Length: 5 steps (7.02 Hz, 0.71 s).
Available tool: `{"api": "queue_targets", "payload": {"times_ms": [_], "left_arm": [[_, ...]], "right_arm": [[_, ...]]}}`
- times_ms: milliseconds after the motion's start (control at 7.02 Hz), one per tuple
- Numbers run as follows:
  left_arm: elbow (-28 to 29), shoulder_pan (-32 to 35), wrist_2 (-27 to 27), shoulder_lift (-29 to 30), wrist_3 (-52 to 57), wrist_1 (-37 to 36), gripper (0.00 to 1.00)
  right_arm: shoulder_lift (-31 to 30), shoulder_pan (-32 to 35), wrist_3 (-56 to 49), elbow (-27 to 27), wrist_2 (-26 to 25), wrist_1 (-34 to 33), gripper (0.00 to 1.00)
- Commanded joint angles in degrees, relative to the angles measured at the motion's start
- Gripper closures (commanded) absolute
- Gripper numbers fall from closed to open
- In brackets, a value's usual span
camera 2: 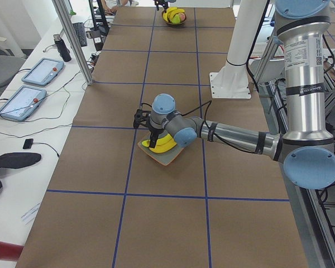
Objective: Transfer all bananas from basket to plate
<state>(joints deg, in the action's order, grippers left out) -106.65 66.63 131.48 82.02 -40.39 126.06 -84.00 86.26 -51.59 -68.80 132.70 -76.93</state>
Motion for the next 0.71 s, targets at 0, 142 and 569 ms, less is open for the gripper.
{"api": "queue_targets", "payload": {"times_ms": [0,142,569], "left_arm": [[0.0,0.1,0.0,-0.3,0.0,0.1,0.0],[-0.1,0.2,0.0,-0.3,0.0,0.1,0.0],[-0.1,0.2,0.1,-0.5,0.0,0.2,0.0]], "right_arm": [[0.2,-0.7,-1.3,-0.1,0.2,-3.0,0.0],[0.1,-1.4,-1.8,0.0,0.2,-3.5,0.0],[0.2,-1.9,-4.6,0.2,-0.6,-5.1,0.04]]}}
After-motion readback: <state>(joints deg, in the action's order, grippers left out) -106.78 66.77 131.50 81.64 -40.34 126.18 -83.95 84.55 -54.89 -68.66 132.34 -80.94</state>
